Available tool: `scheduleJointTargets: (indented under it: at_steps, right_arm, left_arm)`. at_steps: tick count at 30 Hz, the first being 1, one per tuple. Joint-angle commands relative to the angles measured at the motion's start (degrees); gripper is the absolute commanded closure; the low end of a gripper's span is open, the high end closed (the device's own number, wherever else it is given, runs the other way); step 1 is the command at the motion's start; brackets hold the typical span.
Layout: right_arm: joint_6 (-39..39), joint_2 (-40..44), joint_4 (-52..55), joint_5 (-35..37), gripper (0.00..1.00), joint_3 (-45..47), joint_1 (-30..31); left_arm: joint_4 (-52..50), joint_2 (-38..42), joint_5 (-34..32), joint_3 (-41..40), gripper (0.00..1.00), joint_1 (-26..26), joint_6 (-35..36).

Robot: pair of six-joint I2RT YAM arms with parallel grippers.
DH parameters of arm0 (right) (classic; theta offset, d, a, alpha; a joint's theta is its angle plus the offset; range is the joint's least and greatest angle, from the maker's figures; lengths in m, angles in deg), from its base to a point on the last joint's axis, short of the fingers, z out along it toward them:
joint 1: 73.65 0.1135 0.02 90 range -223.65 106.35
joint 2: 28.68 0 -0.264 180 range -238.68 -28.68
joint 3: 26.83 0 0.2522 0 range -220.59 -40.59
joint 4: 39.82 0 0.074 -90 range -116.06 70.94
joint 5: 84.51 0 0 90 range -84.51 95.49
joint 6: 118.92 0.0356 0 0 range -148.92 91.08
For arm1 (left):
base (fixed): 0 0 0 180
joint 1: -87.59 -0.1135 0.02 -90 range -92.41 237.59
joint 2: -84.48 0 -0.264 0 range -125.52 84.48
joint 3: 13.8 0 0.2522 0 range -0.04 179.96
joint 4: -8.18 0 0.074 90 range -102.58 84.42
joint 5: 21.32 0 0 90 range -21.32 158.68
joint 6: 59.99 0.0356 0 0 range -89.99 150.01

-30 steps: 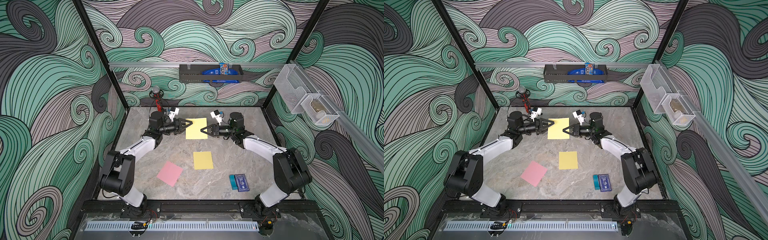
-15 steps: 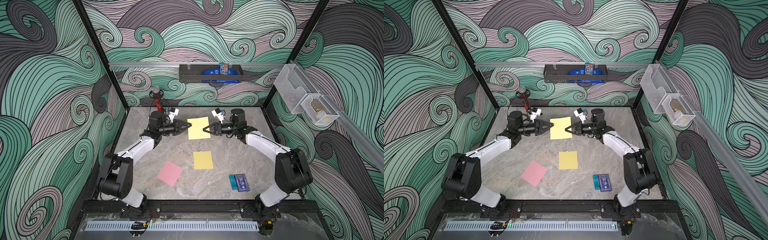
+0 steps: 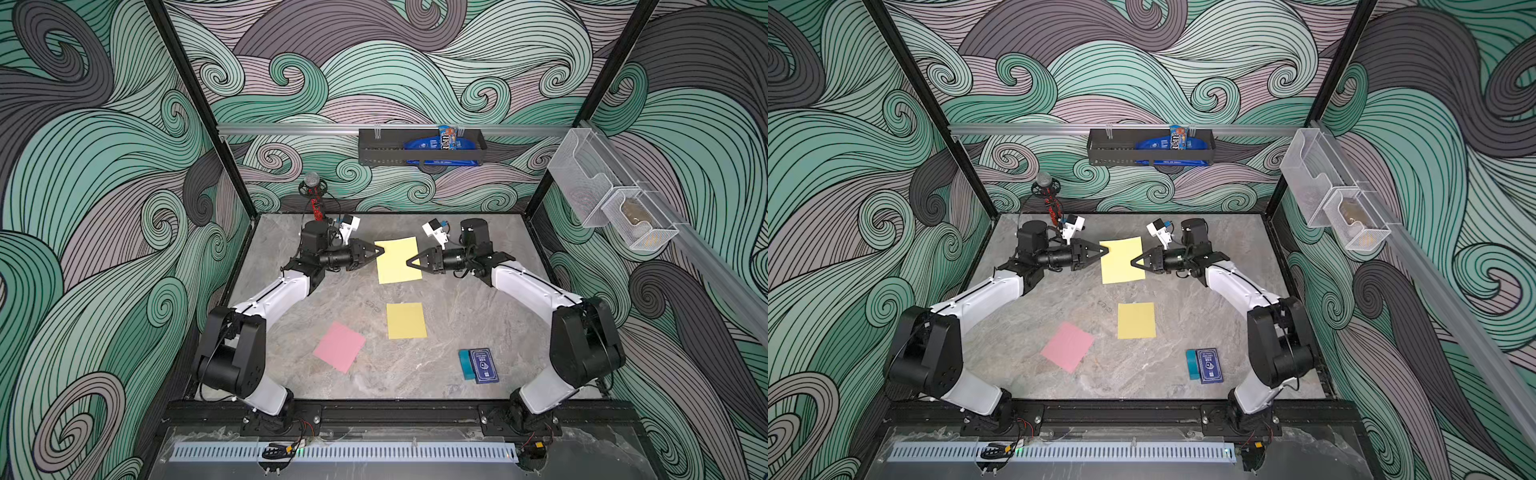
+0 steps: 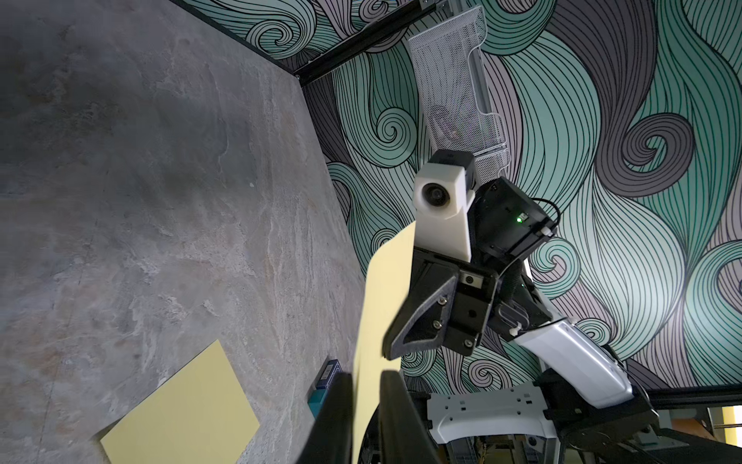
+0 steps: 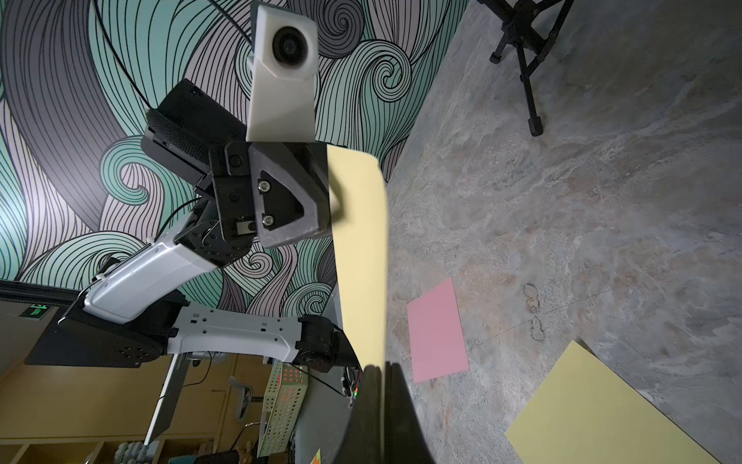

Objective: Fold the square paper along the opposite sides
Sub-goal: Pick up the paper from the center of the board.

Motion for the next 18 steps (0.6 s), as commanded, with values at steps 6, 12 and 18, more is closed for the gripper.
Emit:
scheduleJointTargets:
  at_steps: [6,12,18]
  right_arm:
    - [-1.43,1.98,0.44,-1.26,1.00,-1.96,0.26]
    - [-4.17,0.98,0.39,1.92,0.64,-3.16,-0.65]
    - [-7.41,-1.22,0.18,10.77,0.57,-4.21,-3.22]
  left_arm:
    - [-2.29,-0.50,-0.87,2.88,0.95,0.51,3.24]
    - [-6.12,1.08,-0.61,5.58,1.00,0.41,5.22]
    - [-7.11,4.54,0.82,5.55,1.00,0.38,5.05]
